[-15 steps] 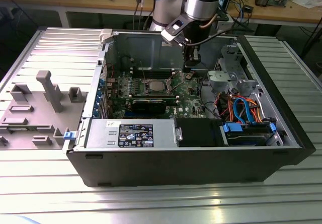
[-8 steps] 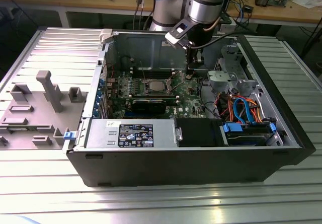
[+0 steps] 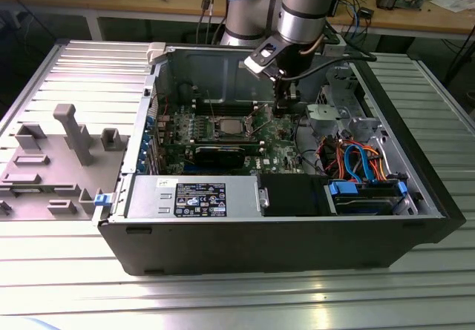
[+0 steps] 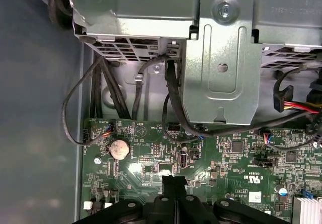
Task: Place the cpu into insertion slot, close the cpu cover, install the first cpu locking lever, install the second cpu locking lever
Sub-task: 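Close the cpu cover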
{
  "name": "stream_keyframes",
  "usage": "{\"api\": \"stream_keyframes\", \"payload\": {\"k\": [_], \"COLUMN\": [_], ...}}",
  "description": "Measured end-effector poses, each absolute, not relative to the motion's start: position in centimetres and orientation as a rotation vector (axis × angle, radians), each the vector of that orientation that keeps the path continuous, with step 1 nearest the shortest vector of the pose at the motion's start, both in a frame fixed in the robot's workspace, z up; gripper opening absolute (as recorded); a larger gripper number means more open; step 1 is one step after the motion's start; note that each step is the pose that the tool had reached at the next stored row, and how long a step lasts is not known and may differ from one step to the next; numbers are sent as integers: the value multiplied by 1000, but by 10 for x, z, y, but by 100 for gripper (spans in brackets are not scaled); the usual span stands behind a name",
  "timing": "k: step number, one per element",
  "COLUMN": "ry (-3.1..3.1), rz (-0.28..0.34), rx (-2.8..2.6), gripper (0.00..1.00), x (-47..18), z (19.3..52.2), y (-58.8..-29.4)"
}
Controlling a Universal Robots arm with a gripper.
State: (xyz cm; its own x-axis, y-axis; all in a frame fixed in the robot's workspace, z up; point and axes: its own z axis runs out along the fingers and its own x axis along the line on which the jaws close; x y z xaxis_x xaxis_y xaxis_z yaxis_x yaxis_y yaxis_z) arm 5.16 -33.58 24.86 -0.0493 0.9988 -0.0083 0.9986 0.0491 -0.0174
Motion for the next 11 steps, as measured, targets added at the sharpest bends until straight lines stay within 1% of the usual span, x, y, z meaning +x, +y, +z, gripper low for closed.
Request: {"api": "stream_keyframes", "payload": {"k": [11], "ry": [-2270], "rz": [27], "rx": [-2161], "gripper": [11], "x": [45], "z": [247], "y": [-336]}}
